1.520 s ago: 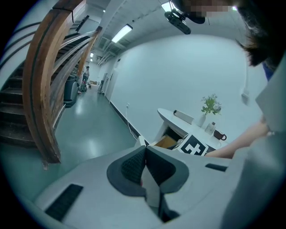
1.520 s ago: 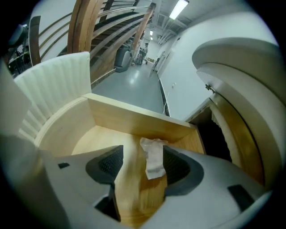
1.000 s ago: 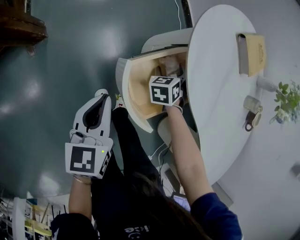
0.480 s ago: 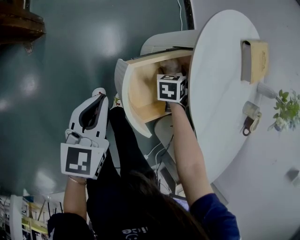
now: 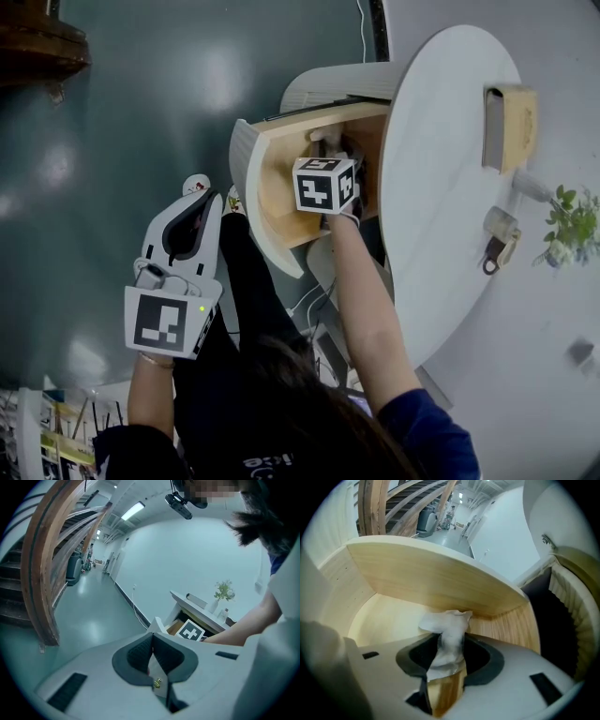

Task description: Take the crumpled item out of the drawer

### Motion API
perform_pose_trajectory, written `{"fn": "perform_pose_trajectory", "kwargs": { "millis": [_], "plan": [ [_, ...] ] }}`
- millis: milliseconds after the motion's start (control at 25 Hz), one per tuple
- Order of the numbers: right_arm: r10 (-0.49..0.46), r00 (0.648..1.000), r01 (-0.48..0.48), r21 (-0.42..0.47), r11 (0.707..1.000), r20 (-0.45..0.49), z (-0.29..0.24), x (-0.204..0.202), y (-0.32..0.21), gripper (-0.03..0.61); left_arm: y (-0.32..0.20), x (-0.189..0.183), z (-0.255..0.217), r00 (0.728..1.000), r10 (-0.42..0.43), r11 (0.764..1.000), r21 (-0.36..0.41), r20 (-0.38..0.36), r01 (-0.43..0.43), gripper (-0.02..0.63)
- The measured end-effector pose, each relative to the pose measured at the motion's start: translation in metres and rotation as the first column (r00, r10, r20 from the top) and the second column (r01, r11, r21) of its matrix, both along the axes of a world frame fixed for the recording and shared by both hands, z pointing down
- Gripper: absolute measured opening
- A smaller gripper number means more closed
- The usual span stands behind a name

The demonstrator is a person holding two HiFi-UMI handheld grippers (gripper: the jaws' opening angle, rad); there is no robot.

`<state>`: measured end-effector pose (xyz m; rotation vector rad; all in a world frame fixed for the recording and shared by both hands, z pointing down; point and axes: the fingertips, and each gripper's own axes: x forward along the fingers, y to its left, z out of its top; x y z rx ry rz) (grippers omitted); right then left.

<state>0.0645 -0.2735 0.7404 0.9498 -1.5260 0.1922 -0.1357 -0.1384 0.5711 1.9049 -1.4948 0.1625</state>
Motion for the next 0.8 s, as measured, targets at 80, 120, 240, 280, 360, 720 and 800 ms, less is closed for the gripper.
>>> {"fn": "perform_pose_trajectory", "kwargs": {
  "millis": [80, 120, 240, 280, 360, 720, 800],
  "plan": [
    [-0.007, 1.000, 0.006, -0.011, 1.000, -0.010, 0.001, -0.002, 0.001, 0.164, 0.000, -0.003, 0.001, 1.000, -0.001, 1.000, 0.009, 0.008, 0.001, 0.005],
    [-0.009, 1.000, 0.009, -0.013, 1.000, -0.014, 0.002, -0.003, 0.001, 0.159, 0.001, -0.005, 0.002, 1.000, -0.003, 1.000, 0.012, 0.014, 0.003, 0.005],
    [-0.016, 0.999, 0.016, 0.005, 1.000, -0.031, 0.002, -0.005, 0.003, 0.136, 0.004, -0.006, 0.005, 1.000, -0.008, 1.000, 0.006, 0.022, 0.008, 0.005],
    [-0.017, 0.999, 0.018, 0.013, 1.000, -0.036, 0.002, -0.006, 0.004, 0.129, 0.005, -0.006, 0.005, 1.000, -0.009, 1.000, 0.004, 0.021, 0.009, 0.005],
    [-0.016, 0.999, 0.017, 0.019, 1.000, -0.041, 0.003, -0.006, 0.005, 0.119, 0.007, -0.006, 0.006, 1.000, -0.011, 1.000, -0.001, 0.020, 0.011, 0.005],
    [-0.021, 1.000, 0.021, 0.007, 1.000, -0.022, 0.001, -0.010, 0.010, 0.112, 0.010, -0.003, 0.003, 0.999, -0.020, 1.000, -0.012, 0.028, 0.020, 0.005],
    [-0.020, 1.000, 0.020, -0.001, 1.000, -0.001, 0.000, -0.014, 0.013, 0.112, 0.010, -0.003, 0.003, 0.999, -0.020, 1.000, -0.013, 0.039, 0.021, 0.005]
  ]
}}
